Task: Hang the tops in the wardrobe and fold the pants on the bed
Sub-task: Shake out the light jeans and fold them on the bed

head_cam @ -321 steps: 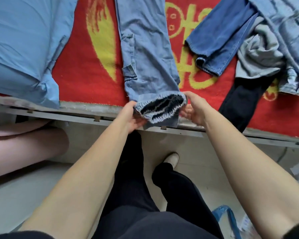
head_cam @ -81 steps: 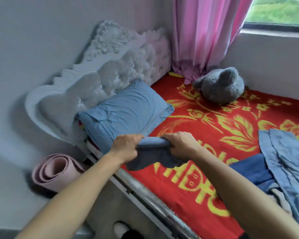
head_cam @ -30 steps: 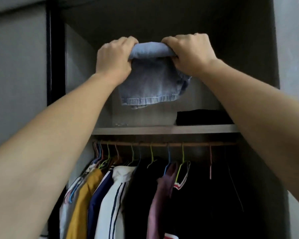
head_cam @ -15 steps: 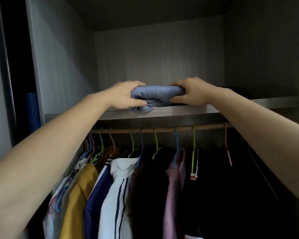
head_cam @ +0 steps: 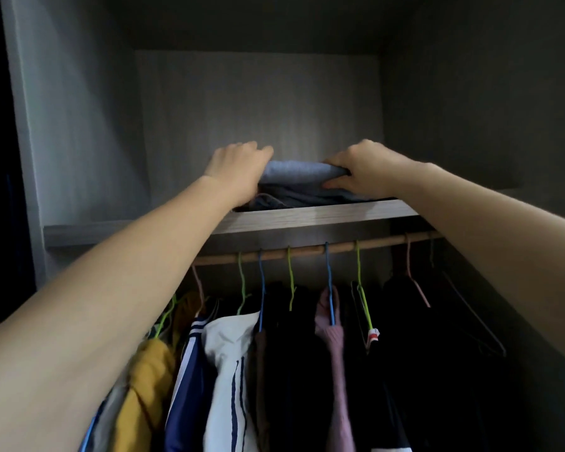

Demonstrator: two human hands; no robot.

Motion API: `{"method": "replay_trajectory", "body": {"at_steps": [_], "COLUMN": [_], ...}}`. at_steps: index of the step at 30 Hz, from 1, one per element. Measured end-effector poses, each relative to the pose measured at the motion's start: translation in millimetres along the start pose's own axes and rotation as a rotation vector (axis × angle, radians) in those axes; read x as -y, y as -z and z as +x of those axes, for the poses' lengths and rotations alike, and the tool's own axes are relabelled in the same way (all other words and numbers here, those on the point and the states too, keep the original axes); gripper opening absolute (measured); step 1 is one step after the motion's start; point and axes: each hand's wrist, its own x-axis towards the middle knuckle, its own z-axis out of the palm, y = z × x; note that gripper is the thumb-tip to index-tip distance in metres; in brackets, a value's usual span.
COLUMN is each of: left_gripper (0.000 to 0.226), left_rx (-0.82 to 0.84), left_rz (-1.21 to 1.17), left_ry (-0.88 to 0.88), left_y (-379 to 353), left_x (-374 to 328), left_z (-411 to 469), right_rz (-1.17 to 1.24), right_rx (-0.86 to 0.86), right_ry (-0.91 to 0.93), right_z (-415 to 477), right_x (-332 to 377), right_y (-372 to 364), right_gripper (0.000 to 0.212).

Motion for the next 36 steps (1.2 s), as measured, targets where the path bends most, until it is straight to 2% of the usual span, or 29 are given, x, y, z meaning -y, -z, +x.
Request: {"method": "replay_trajectory", "body": {"at_steps": [3,5,9,12,14,16,20,23,28,31,36], "left_gripper": [0.047,0.044,0.019,0.028,0.031,0.034,0.035,0.023,0.018,0.025,0.038], "left_rx": [-0.085,-0.045,0.291,0.475,0.401,0.3,0.342,0.394,0.638,0.768,0.749], "left_rz": [0.099,0.08,-0.16,-0.255,-0.224,-0.185,-0.212,-0.137,0.008,0.042,0.023], "left_ry": [-0.057,-0.034,-0.011,-0.099,-0.141,-0.172,-0.159,-0.13,-0.122,-0.133,-0.125], "left_y": [-19,-27,-16,7,14,11,-15,-46,-85,-97,-107], "left_x": [5,8,25,39,43,43,38,30,26,24,26], "left_z": [4,8,8,6,7,12,35,53,85,100,100], "right_rz": [-0.096,-0.065,0.037,0.008,0.086,0.117,0.056,-0.076,-0.098,0.037,0.083], "right_rx": [-0.091,-0.055,0.203,0.197,0.17,0.217,0.25,0.281,0.543,0.587,0.566], "right_ry": [0.021,0.011,0.019,0.055,0.08,0.097,0.057,0.061,0.032,-0.022,-0.023], "right_z": [6,13,28,29,29,33,58,81,110,120,124], "right_x": [4,5,6,1,-2,-4,-10,-15,-40,-52,-54], "right_y": [-7,-15,-11,12,23,22,-2,-32,-68,-77,-88], "right_gripper": [0.025,0.028,0.037,0.049,0.039,0.025,0.019,0.031,0.058,0.06,0.058]}}
